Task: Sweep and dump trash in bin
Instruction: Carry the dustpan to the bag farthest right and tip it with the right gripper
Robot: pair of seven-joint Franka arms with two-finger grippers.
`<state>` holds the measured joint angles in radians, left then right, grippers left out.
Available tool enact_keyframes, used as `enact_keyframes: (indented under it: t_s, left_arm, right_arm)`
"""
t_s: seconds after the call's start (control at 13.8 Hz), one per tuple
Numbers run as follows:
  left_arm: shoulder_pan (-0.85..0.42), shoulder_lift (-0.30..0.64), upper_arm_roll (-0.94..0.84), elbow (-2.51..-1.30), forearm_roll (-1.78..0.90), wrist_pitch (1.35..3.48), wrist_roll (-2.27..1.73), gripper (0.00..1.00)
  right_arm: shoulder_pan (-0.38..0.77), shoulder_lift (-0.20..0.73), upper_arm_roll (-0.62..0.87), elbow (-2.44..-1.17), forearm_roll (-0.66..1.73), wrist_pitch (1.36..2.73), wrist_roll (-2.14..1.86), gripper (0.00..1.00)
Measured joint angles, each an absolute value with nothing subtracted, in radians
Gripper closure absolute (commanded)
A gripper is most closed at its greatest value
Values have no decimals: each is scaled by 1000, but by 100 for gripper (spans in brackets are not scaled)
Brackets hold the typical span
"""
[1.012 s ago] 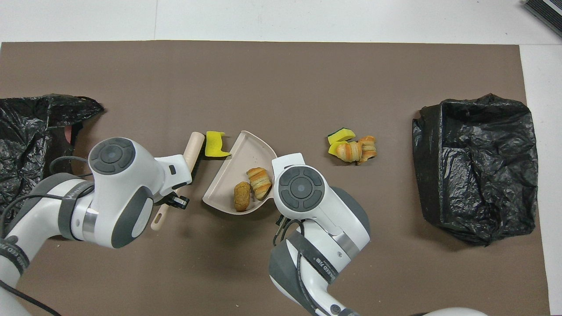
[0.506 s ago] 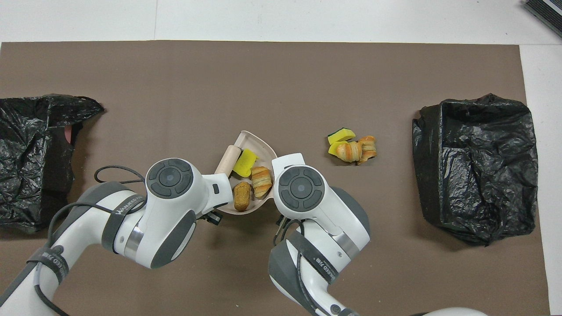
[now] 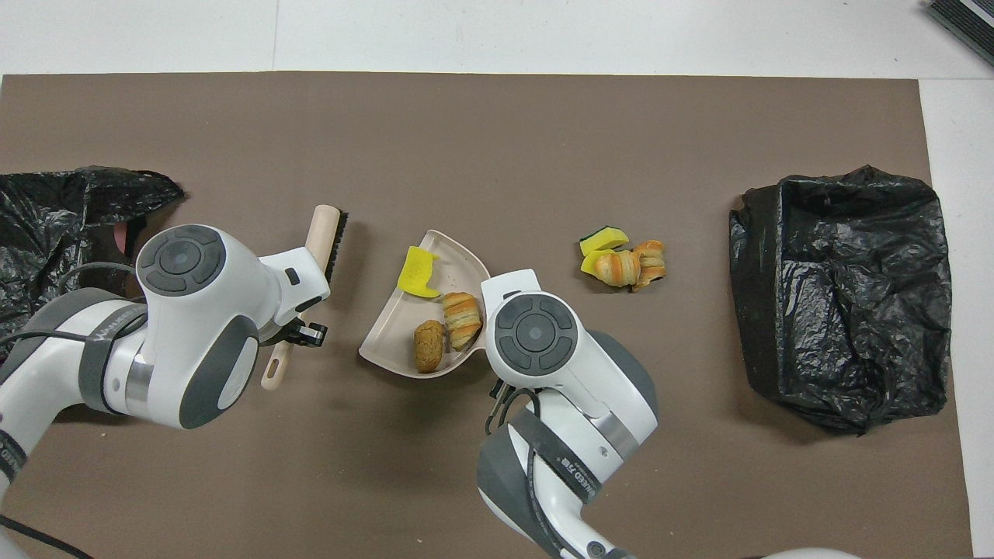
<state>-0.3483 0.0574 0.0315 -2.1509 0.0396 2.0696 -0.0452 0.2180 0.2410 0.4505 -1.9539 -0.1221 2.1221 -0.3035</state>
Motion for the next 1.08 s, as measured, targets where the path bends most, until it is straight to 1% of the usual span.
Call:
enact_keyframes:
  t_s: [0.22, 0.43, 0.58, 0.8, 0.94, 1.08]
  left_arm:
    - [-347, 57, 25, -2149, 40, 2057, -222, 100]
    - [-350, 55, 13, -2149, 39, 2033, -413, 100]
    - [-371, 50, 6, -2155, 20, 2020, -485, 100]
    - [-460, 29, 1, -2183, -58, 2018, -528, 100]
    - [-545, -11, -1, -2246, -88, 2051, -572, 100]
    - [-644, -74, -4, -2349, -128, 2140, -644, 100]
  right_arm:
    - [201, 175, 439, -1952, -122, 2076, -334, 100]
    - [186, 63, 360, -1948, -119, 1990, -450, 100]
    - [182, -3, 257, -1934, -69, 1915, -568, 100]
    - [175, -85, 45, -1895, -35, 1790, -777, 100]
    - [172, -111, -115, -1890, -23, 1755, -910, 100]
    - [167, -110, -253, -1891, -22, 1751, -1055, 100]
